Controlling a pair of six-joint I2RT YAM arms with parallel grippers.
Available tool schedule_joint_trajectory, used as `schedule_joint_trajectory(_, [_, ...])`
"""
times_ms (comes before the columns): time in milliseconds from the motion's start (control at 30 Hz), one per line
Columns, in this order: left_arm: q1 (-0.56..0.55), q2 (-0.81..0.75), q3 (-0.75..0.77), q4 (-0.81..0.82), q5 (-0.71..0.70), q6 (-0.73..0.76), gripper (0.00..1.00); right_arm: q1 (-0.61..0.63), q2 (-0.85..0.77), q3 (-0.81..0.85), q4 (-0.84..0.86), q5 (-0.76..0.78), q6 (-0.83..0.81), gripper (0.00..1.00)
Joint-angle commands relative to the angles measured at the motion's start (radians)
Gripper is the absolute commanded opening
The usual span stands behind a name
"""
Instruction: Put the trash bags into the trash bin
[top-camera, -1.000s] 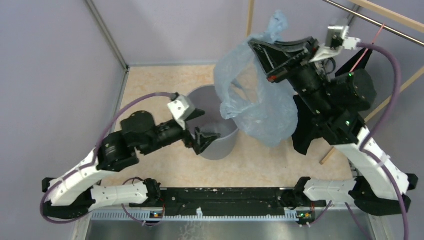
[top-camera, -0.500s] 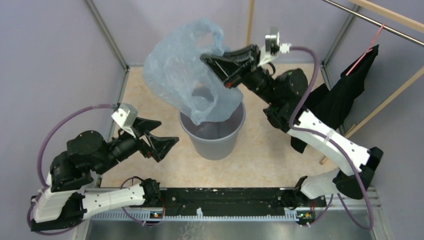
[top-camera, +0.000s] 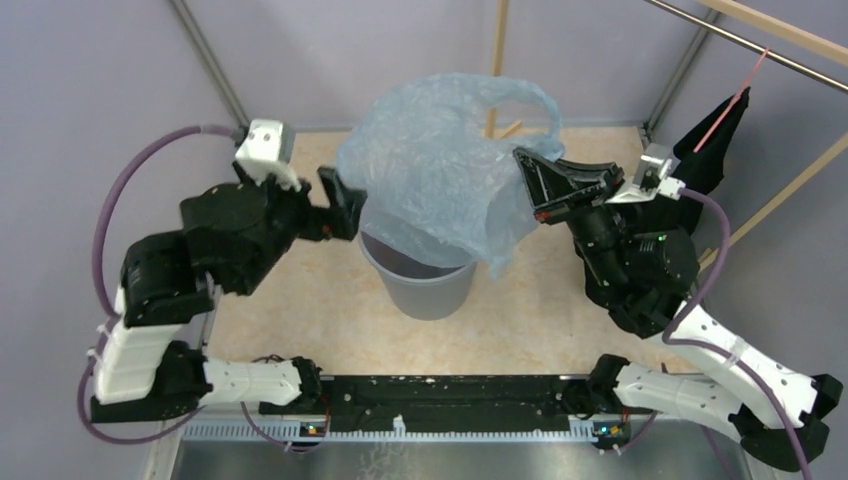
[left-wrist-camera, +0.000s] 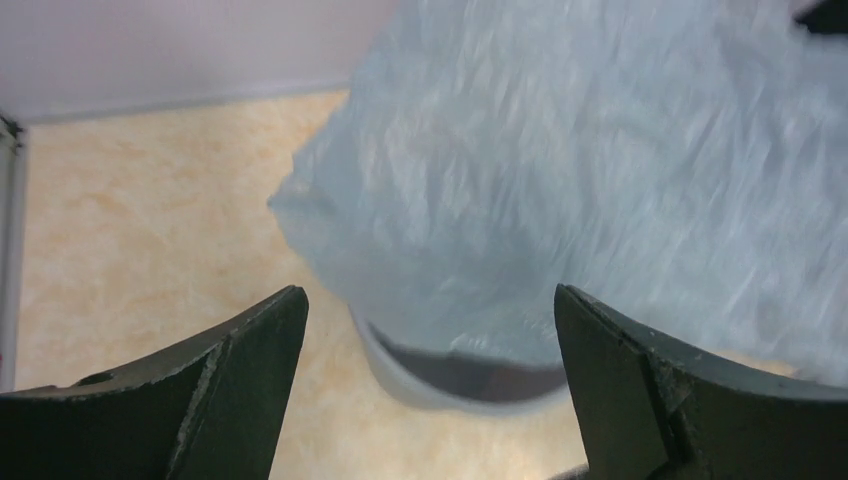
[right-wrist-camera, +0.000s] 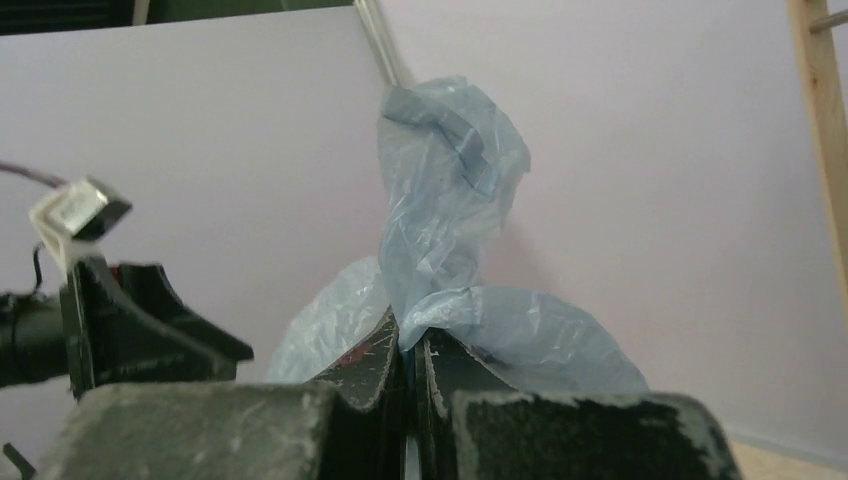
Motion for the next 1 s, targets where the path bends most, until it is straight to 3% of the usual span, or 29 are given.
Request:
schedule_joint_trajectory(0, [0.002,0.277,0.301,-0.063,-0.252,0.06,0.98,-0.006,0.02,-0.056,-0.041,0.049,-0.015,0.0])
schedule_joint_trajectory(67, [0.042,0.338,0.343,0.012,-0.189,0.173,0.98,-0.005,0.043,-0.048,-0.047,0.043,-0.013,0.0])
schedule_joint_trajectory(133, [0.162,0.386,0.327,0.05,-0.069,0.222,0.95,-0.006,0.055,-0.034,-0.058,0.008,-0.012,0.0])
schedule_joint_trajectory(200, [0.321,0.418,0.242,0.095,0.08,0.238,0.92,-0.006,0.061,-0.027,-0.064,-0.024,-0.008,0.0])
schedule_joint_trajectory(267, [0.405,0.424,0.148,0.184,0.21,0.245,0.86,-0.006,0.058,-0.02,-0.079,-0.05,-0.003,0.0])
schedule_joint_trajectory(433, [0.42,0.407,-0.088,0.401,0.557,0.224,0.8,-0.006,0.021,-0.036,-0.086,-0.068,0.004,0.0])
schedule_joint_trajectory(567, [0.412,0.441,-0.208,0.32,0.765,0.214,0.8,-0.006,0.002,-0.067,-0.041,-0.103,-0.004,0.0])
schedule_joint_trajectory(733, [0.369,0.359,-0.302,0.284,0.709,0.207,0.84,-0.007,0.03,-0.094,0.027,-0.133,-0.02,0.0])
schedule_joint_trajectory(833, [0.369,0.285,-0.359,0.349,0.707,0.191,0.95,-0.011,0.085,-0.082,0.035,-0.154,-0.021,0.0])
schedule_joint_trajectory(967, [0.369,0.318,-0.364,0.332,0.678,0.195,0.96,-0.018,0.198,-0.065,0.075,-0.182,-0.013,0.0])
